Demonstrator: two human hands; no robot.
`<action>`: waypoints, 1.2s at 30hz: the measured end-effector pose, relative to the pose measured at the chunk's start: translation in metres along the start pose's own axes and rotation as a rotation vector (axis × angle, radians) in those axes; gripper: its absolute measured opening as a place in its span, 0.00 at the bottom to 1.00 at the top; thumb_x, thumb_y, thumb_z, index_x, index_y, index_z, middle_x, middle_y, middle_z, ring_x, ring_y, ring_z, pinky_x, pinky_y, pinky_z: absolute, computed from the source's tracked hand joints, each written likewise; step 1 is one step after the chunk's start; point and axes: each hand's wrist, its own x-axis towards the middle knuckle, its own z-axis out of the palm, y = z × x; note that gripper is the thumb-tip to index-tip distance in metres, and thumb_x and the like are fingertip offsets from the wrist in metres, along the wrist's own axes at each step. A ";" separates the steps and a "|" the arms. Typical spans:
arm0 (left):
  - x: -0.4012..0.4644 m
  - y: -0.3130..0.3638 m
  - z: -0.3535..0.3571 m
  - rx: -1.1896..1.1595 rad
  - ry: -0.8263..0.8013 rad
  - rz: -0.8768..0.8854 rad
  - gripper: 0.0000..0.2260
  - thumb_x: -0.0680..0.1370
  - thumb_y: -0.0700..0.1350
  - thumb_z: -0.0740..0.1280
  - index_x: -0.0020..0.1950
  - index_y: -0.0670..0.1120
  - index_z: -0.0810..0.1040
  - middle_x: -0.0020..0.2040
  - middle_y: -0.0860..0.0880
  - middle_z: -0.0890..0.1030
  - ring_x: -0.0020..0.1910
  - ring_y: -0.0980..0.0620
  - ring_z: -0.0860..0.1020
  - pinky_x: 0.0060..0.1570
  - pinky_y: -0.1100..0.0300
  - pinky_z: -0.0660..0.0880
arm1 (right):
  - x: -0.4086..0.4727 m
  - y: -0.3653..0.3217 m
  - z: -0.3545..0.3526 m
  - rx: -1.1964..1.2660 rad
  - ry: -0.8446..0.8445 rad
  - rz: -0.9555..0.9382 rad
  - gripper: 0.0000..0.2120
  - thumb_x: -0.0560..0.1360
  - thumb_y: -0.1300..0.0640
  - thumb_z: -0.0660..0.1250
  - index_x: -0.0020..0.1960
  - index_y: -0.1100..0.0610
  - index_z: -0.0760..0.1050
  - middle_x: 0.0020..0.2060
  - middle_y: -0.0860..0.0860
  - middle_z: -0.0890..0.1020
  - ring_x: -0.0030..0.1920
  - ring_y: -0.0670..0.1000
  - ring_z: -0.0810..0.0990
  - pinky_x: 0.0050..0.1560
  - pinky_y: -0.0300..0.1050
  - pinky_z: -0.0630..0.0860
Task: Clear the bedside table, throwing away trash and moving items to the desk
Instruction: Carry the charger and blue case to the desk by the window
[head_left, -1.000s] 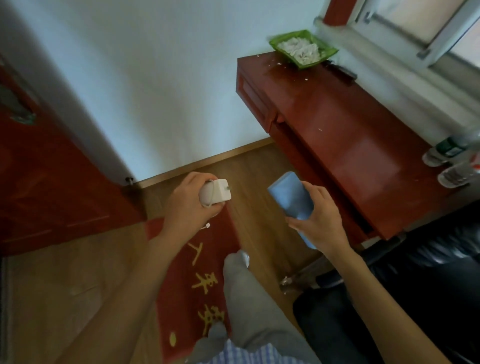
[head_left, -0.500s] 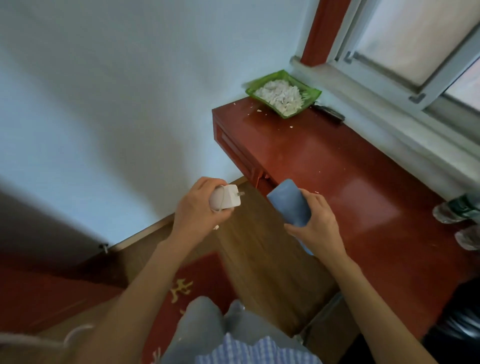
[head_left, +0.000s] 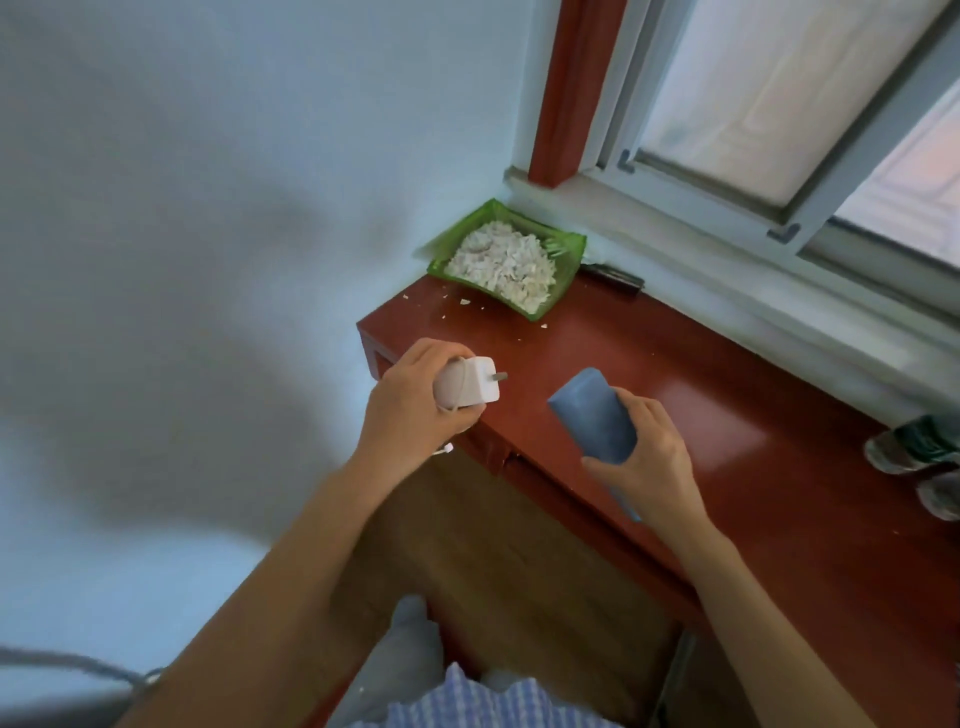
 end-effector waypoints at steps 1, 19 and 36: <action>0.015 -0.007 -0.003 -0.016 -0.010 0.017 0.24 0.64 0.47 0.78 0.56 0.49 0.75 0.55 0.52 0.77 0.48 0.56 0.74 0.42 0.59 0.77 | 0.009 -0.004 0.003 -0.003 0.006 0.022 0.38 0.62 0.56 0.77 0.69 0.56 0.66 0.61 0.51 0.72 0.60 0.51 0.72 0.54 0.40 0.65; 0.179 -0.088 0.070 -0.138 -0.172 0.090 0.23 0.63 0.47 0.77 0.55 0.46 0.76 0.53 0.50 0.79 0.49 0.52 0.77 0.44 0.53 0.77 | 0.131 0.026 0.043 -0.018 0.009 0.205 0.38 0.62 0.56 0.78 0.69 0.57 0.67 0.61 0.53 0.73 0.60 0.54 0.73 0.53 0.42 0.66; 0.201 -0.192 0.155 0.186 -0.482 0.038 0.21 0.62 0.45 0.77 0.52 0.48 0.77 0.50 0.52 0.79 0.47 0.49 0.79 0.36 0.56 0.76 | 0.190 0.070 0.086 0.024 -0.089 0.357 0.38 0.61 0.57 0.77 0.69 0.56 0.67 0.60 0.51 0.73 0.59 0.52 0.73 0.50 0.41 0.68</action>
